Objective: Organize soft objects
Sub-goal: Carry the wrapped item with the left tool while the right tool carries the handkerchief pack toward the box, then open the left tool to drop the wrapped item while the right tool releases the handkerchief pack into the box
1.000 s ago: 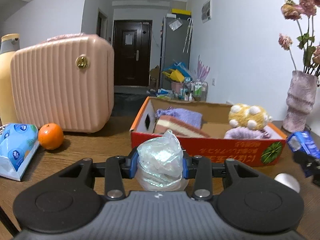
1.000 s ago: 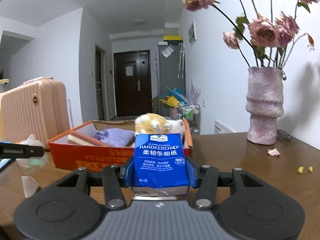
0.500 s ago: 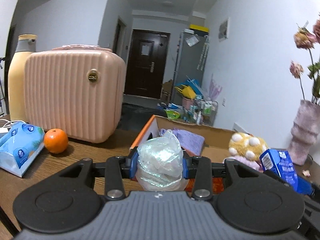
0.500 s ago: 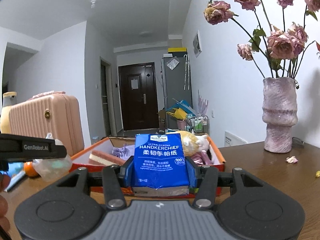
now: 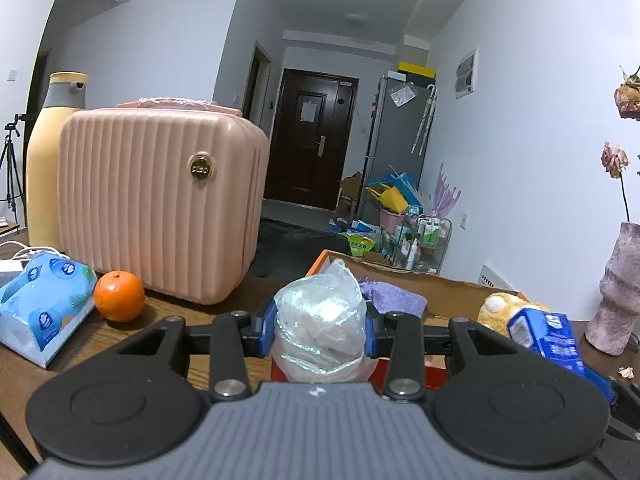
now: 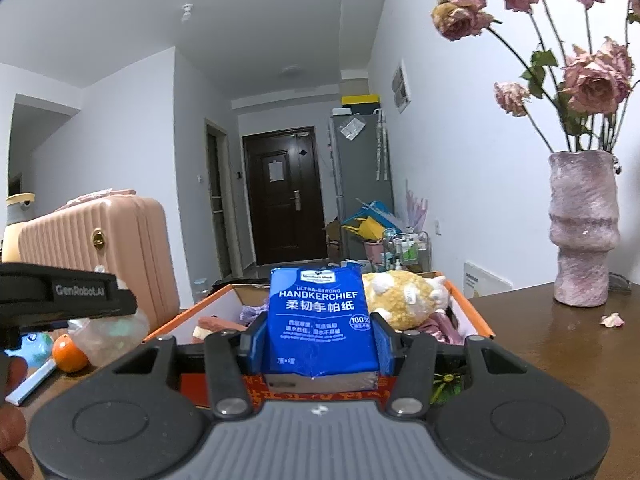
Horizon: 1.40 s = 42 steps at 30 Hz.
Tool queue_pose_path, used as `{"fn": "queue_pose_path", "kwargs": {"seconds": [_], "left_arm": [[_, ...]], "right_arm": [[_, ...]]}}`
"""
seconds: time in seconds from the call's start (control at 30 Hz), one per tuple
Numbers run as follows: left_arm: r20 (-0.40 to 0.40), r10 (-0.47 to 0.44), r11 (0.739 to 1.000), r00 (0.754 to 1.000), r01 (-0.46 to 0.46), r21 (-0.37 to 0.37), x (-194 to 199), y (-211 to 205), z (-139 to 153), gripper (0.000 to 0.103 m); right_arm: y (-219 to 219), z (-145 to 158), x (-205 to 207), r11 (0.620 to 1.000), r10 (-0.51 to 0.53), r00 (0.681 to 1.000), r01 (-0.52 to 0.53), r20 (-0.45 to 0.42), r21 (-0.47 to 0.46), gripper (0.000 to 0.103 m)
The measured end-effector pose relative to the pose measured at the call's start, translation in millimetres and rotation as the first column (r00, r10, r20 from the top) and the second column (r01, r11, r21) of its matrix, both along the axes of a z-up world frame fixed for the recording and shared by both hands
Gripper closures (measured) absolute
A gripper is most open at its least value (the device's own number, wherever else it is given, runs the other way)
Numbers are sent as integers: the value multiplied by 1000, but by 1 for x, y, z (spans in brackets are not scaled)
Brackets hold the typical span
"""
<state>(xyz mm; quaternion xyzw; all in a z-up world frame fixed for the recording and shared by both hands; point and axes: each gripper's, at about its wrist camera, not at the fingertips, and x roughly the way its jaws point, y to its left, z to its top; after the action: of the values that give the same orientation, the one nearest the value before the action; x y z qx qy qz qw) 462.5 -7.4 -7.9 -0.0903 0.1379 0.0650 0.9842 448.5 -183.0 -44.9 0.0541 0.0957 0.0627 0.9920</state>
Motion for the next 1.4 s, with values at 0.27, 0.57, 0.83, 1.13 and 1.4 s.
{"fn": "queue_pose_path", "kwargs": {"seconds": [0.27, 0.57, 0.83, 1.13, 1.4], "left_arm": [[19, -7, 1000, 1000, 7, 12, 15, -4, 2, 62], [30, -10, 1000, 999, 10, 21, 35, -9, 3, 62], [38, -27, 999, 999, 26, 29, 60, -17, 4, 62], [23, -48, 999, 999, 48, 24, 96, -17, 1, 62], [-14, -76, 997, 997, 77, 19, 109, -17, -3, 33]], "right_arm": [[4, 0, 20, 1000, 16, 1000, -16, 2, -13, 53], [3, -2, 44, 1000, 15, 1000, -15, -3, -16, 53], [6, -3, 67, 1000, 19, 1000, -19, -14, -24, 53], [16, -6, 93, 999, 12, 999, -14, -43, -43, 53], [20, -9, 111, 997, 6, 996, -13, -87, -73, 50]]}}
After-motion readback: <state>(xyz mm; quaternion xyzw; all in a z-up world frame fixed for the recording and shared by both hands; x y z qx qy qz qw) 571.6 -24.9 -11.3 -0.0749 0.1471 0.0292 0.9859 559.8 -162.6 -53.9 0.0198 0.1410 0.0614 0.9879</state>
